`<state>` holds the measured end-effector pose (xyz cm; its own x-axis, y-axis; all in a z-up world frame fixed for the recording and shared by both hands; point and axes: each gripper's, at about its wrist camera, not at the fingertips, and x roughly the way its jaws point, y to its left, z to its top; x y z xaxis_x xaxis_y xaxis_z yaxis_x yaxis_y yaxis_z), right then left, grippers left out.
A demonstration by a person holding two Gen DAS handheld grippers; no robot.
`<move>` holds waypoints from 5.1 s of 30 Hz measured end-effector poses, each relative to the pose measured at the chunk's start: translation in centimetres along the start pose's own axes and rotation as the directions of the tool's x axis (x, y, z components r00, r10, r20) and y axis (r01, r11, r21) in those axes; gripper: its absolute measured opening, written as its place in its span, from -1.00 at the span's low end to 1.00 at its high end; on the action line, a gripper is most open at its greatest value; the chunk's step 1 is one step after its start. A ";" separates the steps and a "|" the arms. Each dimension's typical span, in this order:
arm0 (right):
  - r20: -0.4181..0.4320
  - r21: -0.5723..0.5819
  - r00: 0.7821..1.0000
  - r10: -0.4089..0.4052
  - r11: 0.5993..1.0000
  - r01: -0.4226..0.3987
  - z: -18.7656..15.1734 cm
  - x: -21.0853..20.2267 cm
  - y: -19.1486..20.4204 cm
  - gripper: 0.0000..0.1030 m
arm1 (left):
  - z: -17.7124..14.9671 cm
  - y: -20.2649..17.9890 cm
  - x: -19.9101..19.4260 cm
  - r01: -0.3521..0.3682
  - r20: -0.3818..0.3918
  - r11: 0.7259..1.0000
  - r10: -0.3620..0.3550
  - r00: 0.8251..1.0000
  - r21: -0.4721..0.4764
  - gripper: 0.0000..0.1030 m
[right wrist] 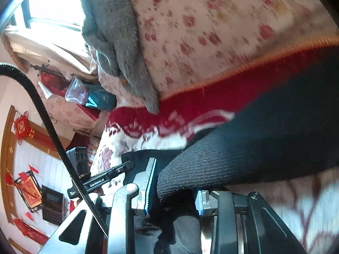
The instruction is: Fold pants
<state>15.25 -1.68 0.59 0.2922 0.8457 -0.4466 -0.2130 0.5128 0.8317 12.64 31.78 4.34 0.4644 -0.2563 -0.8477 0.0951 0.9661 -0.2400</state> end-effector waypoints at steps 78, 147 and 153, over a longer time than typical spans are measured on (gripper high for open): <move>0.465 0.414 0.858 -0.219 0.910 0.007 -18.1 -35.8 -12.2 -0.05 | -17.6 -0.2 -8.3 0.160 0.240 0.788 -0.017 0.971 -0.595 -0.83; 0.142 -0.057 0.786 -0.602 0.787 0.614 12.6 -22.1 -17.9 0.04 | 5.9 -13.8 7.5 0.319 -0.153 0.925 -0.292 0.944 0.204 0.11; 0.124 -0.089 0.784 -0.608 0.780 0.619 13.5 -20.8 -18.9 0.04 | 7.1 -14.6 9.9 0.318 -0.201 0.913 -0.272 0.941 0.254 0.11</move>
<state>25.75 -30.98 -1.35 0.4739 0.3331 -0.8151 -0.0679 0.9368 0.3434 22.11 15.41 2.85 0.2339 -0.5098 -0.8279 0.4585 0.8087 -0.3685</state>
